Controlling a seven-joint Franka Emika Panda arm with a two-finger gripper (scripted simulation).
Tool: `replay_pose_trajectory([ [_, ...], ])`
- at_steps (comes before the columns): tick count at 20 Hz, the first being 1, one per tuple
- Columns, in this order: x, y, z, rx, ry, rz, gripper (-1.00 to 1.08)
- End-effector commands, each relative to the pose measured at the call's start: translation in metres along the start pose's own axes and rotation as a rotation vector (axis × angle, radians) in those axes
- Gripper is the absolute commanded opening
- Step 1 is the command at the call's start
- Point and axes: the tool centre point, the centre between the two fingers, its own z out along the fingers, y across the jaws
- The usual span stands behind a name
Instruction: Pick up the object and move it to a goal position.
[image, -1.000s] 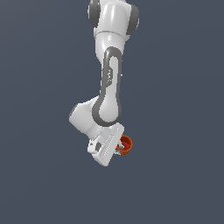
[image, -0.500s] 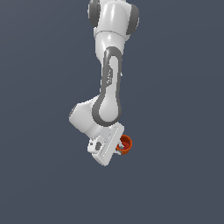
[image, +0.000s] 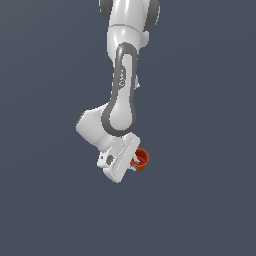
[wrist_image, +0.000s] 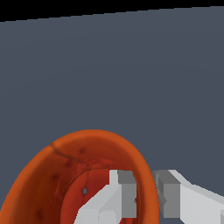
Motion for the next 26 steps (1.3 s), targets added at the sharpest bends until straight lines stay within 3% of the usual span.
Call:
replay_pose_trajectory([
  [1,0.003,-0.006,-0.012,-0.001,0.0,-0.001,-1.0],
  [16,0.019,-0.057,-0.11,-0.001,-0.002,-0.001,-1.0],
  [26,0.025,-0.071,-0.142,-0.003,0.002,-0.001,-1.0],
])
